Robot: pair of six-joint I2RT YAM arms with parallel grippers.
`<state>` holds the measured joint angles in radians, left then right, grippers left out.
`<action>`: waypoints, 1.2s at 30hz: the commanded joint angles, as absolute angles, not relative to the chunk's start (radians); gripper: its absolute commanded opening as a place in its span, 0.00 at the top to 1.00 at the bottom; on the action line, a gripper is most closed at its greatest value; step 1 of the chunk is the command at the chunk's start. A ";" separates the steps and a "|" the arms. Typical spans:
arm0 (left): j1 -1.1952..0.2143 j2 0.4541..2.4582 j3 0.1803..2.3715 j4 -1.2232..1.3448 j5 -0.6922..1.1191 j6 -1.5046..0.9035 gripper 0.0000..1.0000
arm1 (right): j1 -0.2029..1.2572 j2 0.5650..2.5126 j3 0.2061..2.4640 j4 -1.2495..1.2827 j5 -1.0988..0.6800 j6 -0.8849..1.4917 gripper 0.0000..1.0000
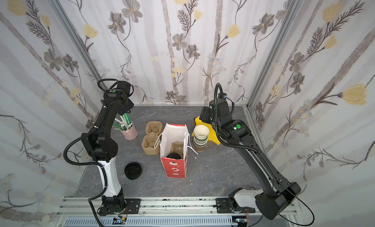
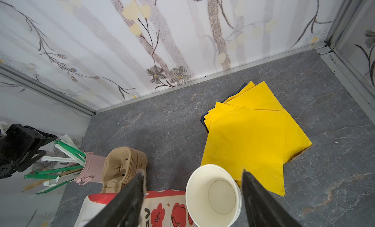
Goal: Pack a coffee takeout order
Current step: Pick up the straw from the storage cup.
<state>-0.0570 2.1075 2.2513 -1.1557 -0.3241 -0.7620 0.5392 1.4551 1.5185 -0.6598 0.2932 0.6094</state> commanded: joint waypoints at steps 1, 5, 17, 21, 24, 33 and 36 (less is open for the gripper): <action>-0.046 2.127 2.264 -1.184 -0.330 -0.734 0.54 | 0.537 1.454 1.511 -0.602 0.290 0.623 0.25; -0.040 2.181 2.324 -1.184 -0.303 -0.714 0.59 | 0.535 1.453 1.500 -0.592 0.275 0.635 0.25; -0.040 2.209 2.345 -1.181 -0.316 -0.719 0.73 | 0.533 1.442 1.490 -0.592 0.276 0.645 0.26; -0.040 2.219 2.360 -1.180 -0.330 -0.726 0.79 | 0.533 1.440 1.486 -0.590 0.278 0.643 0.25; -0.040 2.226 2.371 -1.180 -0.338 -0.726 0.81 | 0.532 1.434 1.485 -0.589 0.284 0.636 0.26; -0.040 2.220 2.374 -1.179 -0.339 -0.730 0.94 | 0.532 1.420 1.478 -0.587 0.291 0.635 0.28; -0.040 2.212 2.377 -1.178 -0.335 -0.736 0.98 | 0.531 1.416 1.475 -0.586 0.293 0.635 0.28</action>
